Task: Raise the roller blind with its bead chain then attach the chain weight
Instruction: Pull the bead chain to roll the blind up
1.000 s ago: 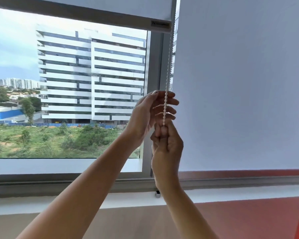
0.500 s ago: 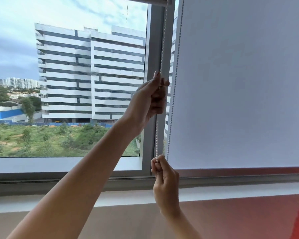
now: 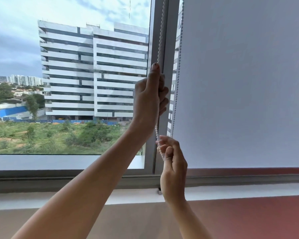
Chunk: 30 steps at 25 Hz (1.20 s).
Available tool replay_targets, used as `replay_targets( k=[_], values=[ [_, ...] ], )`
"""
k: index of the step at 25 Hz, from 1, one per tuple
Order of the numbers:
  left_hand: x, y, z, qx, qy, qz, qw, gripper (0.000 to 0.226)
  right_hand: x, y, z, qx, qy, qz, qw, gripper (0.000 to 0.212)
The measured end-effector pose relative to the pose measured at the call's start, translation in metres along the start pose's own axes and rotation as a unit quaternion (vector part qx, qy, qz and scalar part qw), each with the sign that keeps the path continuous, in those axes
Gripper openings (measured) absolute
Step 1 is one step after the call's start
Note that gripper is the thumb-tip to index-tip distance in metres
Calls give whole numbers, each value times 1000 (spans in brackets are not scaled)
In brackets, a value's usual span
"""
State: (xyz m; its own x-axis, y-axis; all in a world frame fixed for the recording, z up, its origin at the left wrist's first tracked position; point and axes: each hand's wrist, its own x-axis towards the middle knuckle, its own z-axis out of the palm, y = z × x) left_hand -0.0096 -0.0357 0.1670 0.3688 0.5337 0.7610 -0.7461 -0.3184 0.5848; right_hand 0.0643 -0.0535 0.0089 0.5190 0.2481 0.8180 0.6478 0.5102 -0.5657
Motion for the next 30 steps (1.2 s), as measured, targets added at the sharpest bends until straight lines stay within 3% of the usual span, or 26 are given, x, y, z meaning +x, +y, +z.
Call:
replay_targets(
  k=[4,11,19,30],
  values=[
    [-6,1,3,15,-10,19,1000,48,33,-23,-7,15,83,-38,996,32],
    [-24,-3,0,35,-28,31,998,50,70,-57,-3,31,111,-85,990,29],
    [-59,-35,-27,38,-1,-3,999,43,74,-55,-2,43,95,-52,993,30],
    [-70,-35,-26,39,4,27,999,48,93,-81,0,115,-2,-28,993,24]
  ],
)
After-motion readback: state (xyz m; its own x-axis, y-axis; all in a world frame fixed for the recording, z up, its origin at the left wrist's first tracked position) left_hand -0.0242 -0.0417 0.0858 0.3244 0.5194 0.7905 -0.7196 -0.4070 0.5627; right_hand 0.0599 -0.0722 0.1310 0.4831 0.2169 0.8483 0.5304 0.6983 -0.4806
